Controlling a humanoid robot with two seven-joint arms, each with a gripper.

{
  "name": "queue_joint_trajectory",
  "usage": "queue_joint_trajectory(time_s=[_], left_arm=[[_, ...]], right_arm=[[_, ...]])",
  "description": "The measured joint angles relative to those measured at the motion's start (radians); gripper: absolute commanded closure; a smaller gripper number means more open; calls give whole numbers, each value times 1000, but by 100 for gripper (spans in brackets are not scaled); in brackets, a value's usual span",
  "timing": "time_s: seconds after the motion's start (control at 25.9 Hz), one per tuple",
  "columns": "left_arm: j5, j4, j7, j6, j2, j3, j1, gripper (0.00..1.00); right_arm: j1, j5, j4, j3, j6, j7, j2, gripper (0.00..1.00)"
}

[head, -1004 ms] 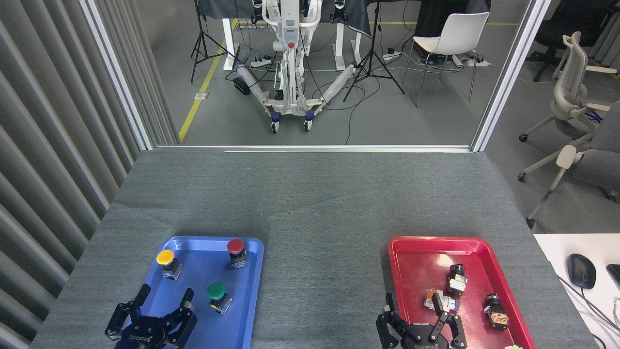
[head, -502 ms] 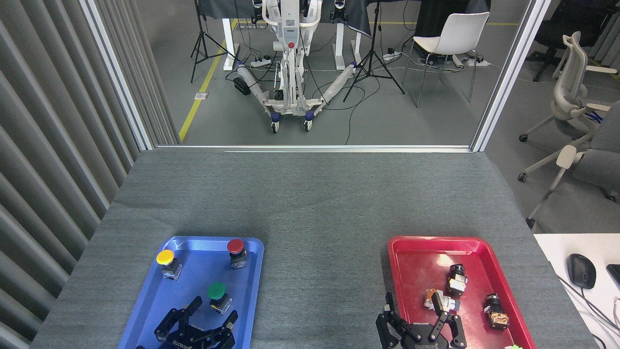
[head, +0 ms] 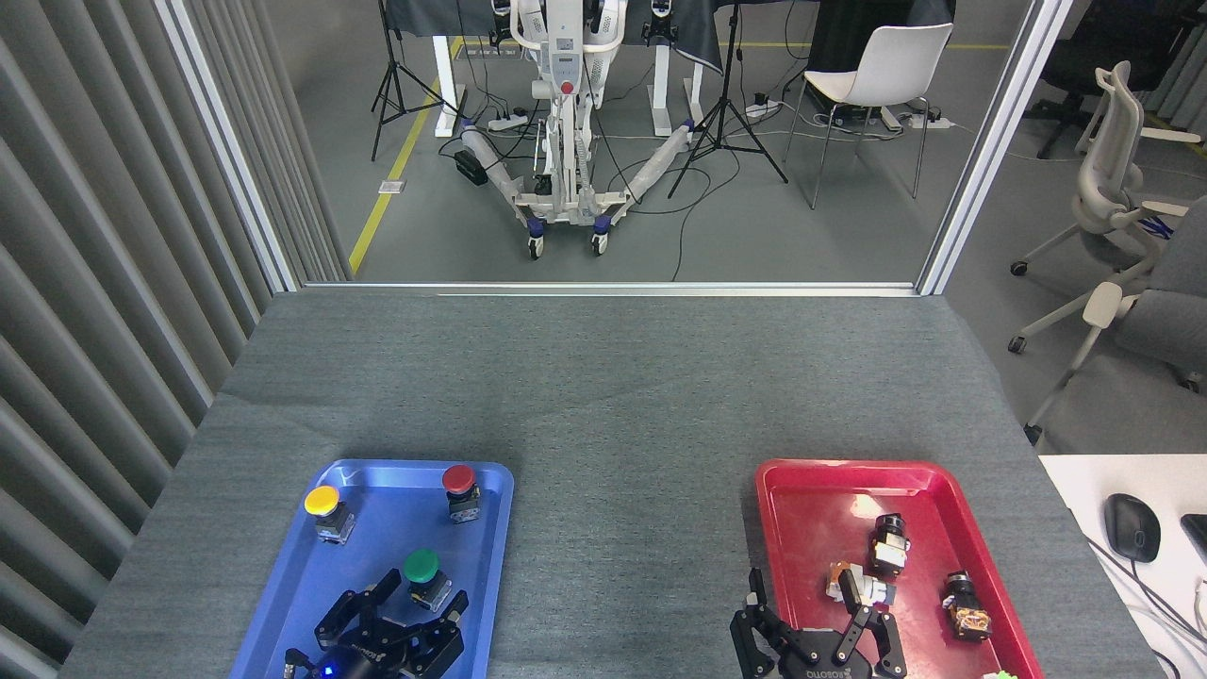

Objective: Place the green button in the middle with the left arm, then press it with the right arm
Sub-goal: 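Reach into the blue tray and grasp the green button with the left hand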

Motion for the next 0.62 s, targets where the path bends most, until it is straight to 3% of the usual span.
queue_joint_trajectory(time_s=[0.08, 0.15, 0.23, 0.62], left_arm=[[1, 9, 8, 6, -7, -3, -7, 34], [1, 14, 16, 17, -11, -4, -10, 74], [-7, 16, 20, 24, -14, -5, -11, 97], [-58, -27, 20, 32, 5, -11, -4, 100]], right_arm=[[0, 0, 0, 0, 0, 0, 0, 0], [0, 0, 0, 0, 0, 0, 0, 0], [0, 0, 0, 1, 0, 1, 1, 0], [0, -1, 0, 1, -3, 3, 0, 0]])
